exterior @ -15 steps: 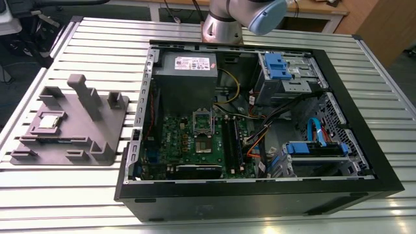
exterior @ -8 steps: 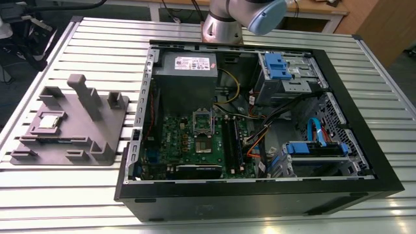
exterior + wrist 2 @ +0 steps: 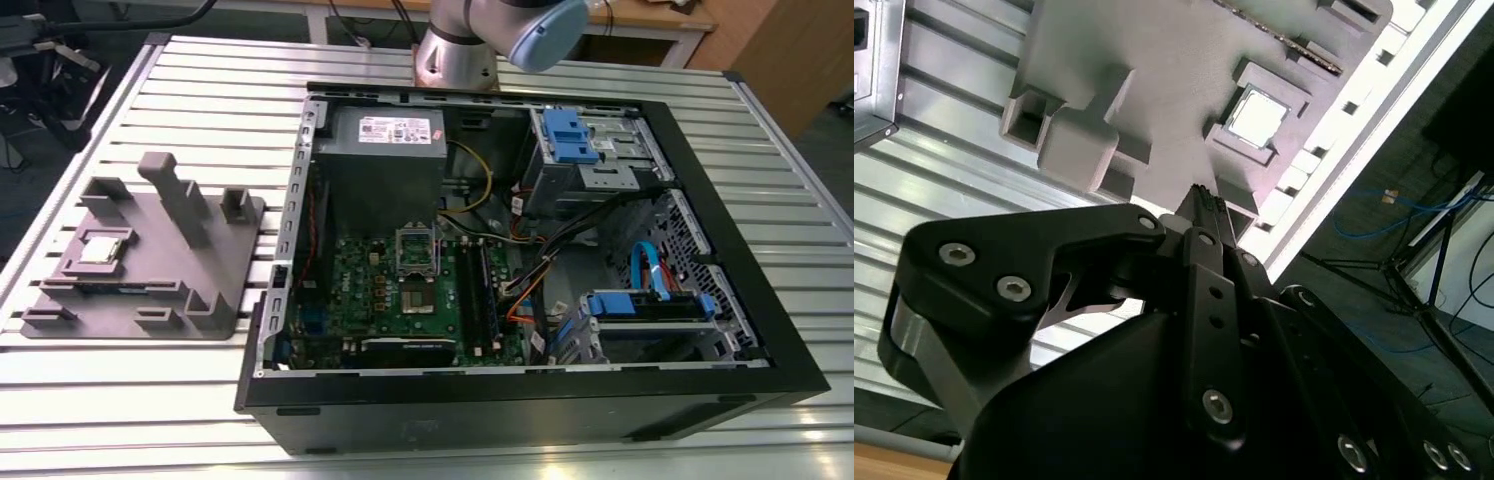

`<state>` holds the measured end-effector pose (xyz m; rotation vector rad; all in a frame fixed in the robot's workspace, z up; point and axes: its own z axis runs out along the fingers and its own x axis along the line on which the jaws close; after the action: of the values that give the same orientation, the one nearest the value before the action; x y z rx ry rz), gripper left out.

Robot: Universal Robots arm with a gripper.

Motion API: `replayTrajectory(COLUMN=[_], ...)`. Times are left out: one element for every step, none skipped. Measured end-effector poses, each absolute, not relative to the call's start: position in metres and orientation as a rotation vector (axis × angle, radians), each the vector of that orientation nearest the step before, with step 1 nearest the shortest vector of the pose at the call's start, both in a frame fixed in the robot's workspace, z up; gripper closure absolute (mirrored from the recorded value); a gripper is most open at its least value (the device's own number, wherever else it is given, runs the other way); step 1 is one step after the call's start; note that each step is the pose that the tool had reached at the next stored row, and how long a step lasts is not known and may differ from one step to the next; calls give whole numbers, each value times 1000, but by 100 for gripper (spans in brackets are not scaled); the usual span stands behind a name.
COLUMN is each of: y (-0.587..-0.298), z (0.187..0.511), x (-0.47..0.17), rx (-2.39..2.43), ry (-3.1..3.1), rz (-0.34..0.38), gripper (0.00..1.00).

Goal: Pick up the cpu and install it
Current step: 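Reach for the cpu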

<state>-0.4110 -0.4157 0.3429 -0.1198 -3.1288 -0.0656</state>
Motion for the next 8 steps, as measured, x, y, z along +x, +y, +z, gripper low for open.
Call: replayTrajectory(y=[-416, -417, -417, -418, -418, -418, -418, -419], z=[342, 341, 340, 339, 338, 337, 336, 335], x=[-412, -412, -413, -414, -415, -416, -417, -418], rx=[-120, -120, -120, -120, -120, -120, -120, -120], ry=[-3129, -3129, -3129, -3129, -3129, -3129, -3129, -3129], rz=[-66, -66, -66, -66, -66, -66, -66, -65], gripper=[89, 89, 89, 89, 89, 89, 89, 89])
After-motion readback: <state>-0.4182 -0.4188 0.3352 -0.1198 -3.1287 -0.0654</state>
